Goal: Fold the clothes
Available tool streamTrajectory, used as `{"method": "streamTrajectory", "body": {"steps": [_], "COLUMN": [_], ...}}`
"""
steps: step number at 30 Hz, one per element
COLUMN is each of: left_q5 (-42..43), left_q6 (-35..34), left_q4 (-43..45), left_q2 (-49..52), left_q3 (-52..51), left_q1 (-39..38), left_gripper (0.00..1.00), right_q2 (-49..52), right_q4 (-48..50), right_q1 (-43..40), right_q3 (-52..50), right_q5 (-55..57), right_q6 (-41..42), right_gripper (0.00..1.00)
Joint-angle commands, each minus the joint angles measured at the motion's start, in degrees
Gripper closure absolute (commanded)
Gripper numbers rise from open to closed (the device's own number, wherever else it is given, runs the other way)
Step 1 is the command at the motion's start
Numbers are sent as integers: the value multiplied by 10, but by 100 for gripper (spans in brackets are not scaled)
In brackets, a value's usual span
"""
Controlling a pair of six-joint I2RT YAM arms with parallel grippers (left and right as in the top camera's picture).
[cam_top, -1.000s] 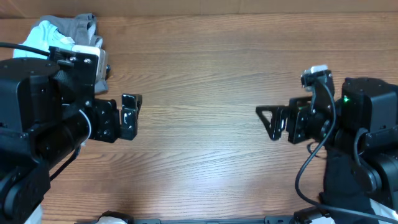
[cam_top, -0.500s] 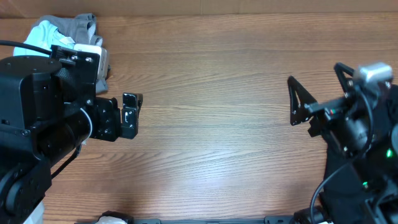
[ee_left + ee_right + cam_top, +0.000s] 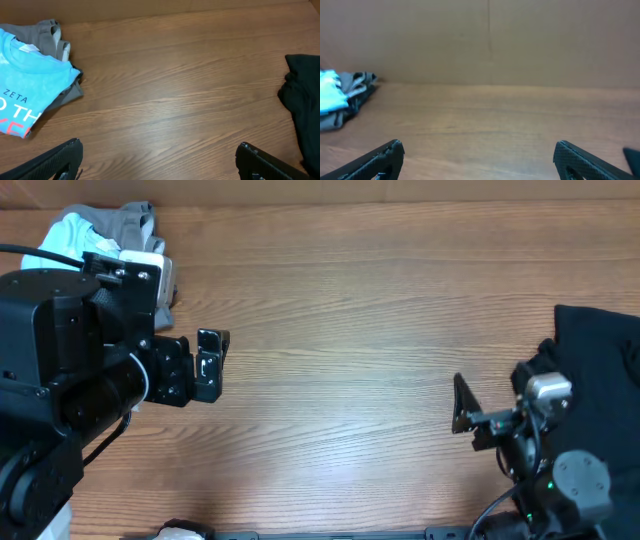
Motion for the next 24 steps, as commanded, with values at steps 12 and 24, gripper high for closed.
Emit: {"method": "streamTrajectory", "body": {"steps": [12, 24], "left_q5": [4, 4], "left_q6": [-7, -7], "left_q4": [1, 1], "left_q2": [3, 3], "left_q3": [0, 0], "left_q1": [-5, -5], "left_gripper": [0, 0], "right_q2": [-143, -158], "right_q4": [257, 226], "right_q1": [-35, -91], "right_q3": [-292, -308], "right_q5": [-29, -40], "right_q6": [6, 6], "right_gripper": [0, 0]}}
